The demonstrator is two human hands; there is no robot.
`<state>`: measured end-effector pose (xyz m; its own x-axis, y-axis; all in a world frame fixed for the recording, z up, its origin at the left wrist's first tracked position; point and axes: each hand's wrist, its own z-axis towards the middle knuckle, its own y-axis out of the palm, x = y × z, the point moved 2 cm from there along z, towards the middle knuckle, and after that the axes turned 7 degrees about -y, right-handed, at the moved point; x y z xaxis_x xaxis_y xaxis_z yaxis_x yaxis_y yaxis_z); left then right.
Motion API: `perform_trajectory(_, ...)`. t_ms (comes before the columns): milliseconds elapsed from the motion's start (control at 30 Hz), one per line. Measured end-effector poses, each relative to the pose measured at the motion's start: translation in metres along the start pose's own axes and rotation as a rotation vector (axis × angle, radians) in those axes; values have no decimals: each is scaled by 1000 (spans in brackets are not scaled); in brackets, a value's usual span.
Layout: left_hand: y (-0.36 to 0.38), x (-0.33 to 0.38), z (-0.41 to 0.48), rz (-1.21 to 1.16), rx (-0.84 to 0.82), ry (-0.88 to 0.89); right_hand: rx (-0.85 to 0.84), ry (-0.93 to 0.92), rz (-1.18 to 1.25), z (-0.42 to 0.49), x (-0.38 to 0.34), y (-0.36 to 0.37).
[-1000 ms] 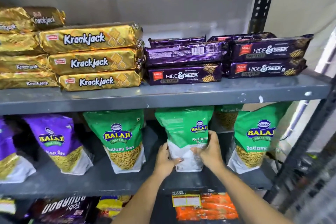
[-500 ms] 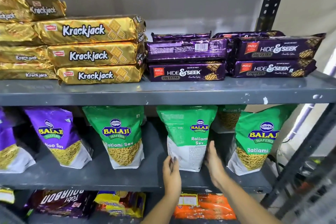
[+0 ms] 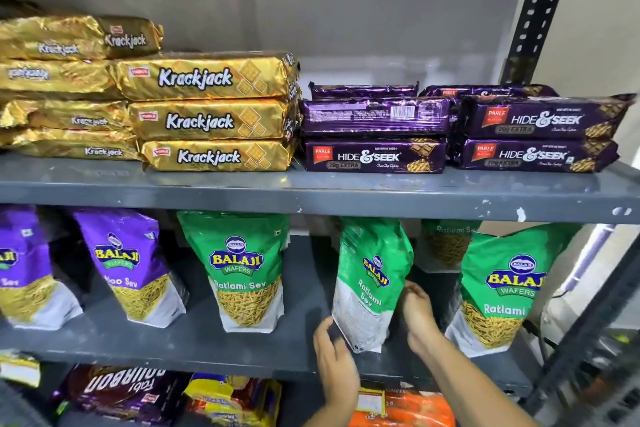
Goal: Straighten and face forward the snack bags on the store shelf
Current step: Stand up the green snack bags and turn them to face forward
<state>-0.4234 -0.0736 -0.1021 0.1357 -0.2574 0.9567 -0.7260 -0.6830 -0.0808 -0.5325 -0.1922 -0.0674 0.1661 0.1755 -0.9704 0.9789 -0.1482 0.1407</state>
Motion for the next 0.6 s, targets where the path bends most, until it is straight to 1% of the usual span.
perform_trajectory(100, 6, -17, -24, 111, -128, 41, -62, 73, -52, -11, -2, 9)
perform_trajectory(200, 15, -11, -22, 213, -280, 85, -13, 49, 6, -36, 0, 16)
perform_trajectory(267, 13, -5, -7, 258, -309, 87, 7, -4, 51, -56, 1, 18)
perform_trajectory(300, 11, -1, 3, 300, -310, 110, -9, -23, 47, -66, 3, 20)
perform_trajectory(367, 4, 6, 24, 461, -311, 171, -68, -51, 2, -80, 10, 22)
perform_trajectory(400, 1, 11, 32, 514, -313, 174, -77, -48, -37, -86, 15, 22)
perform_trajectory(467, -2, 22, 44, 531, -319, 155, -74, -25, -158, -92, 23, 21)
perform_trajectory(533, -6, 25, 55, 514, -359, 145, -114, -18, -271, -96, 25, 18)
perform_trajectory(600, -11, 23, 67, 449, -441, 129, -120, -56, -248, -91, 10, 16)
